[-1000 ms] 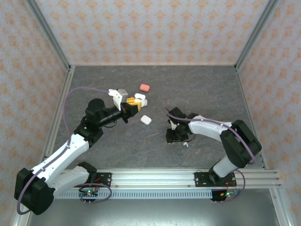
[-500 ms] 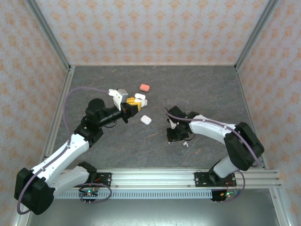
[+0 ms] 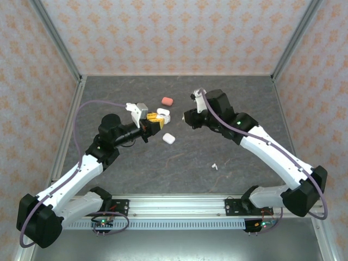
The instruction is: Insert the wireless bluetooth earbuds into the charging case
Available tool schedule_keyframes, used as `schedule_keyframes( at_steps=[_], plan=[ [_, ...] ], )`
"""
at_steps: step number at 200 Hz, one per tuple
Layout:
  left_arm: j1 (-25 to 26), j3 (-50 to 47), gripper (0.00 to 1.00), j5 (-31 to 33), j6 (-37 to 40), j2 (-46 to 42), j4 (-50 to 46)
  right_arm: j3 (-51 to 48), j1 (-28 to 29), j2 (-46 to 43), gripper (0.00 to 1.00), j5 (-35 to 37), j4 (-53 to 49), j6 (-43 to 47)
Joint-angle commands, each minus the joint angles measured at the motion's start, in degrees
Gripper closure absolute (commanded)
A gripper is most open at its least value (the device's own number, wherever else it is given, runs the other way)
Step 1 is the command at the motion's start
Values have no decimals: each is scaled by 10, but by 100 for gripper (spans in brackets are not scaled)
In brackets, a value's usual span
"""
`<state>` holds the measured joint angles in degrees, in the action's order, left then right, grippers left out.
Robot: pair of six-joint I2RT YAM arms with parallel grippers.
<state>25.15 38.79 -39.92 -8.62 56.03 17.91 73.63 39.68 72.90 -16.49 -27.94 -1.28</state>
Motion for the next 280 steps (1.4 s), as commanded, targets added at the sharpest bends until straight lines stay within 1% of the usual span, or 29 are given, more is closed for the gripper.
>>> schedule_keyframes(
  at_steps=[1, 24, 70, 142, 201, 280],
  plan=[
    [6, -5, 100, -30, 0, -4, 41, 40, 35, -4, 79, 9, 30, 54],
    [9, -4, 100, -32, 1, -3, 44, 58, 70, 6, 79, 24, 42, 87],
    [15, 2, 100, -38, 4, -1, 40, 67, 90, 24, 79, 16, 67, 106],
    [24, 9, 100, -40, 9, 7, 39, 66, 90, 35, 79, -28, 75, 98],
    [27, 14, 100, -38, 13, 11, 36, 65, 90, 35, 78, -45, 79, 84],
    [28, 7, 100, -26, 15, 0, 42, 62, 90, 49, 78, -49, 21, 78]
  ],
)
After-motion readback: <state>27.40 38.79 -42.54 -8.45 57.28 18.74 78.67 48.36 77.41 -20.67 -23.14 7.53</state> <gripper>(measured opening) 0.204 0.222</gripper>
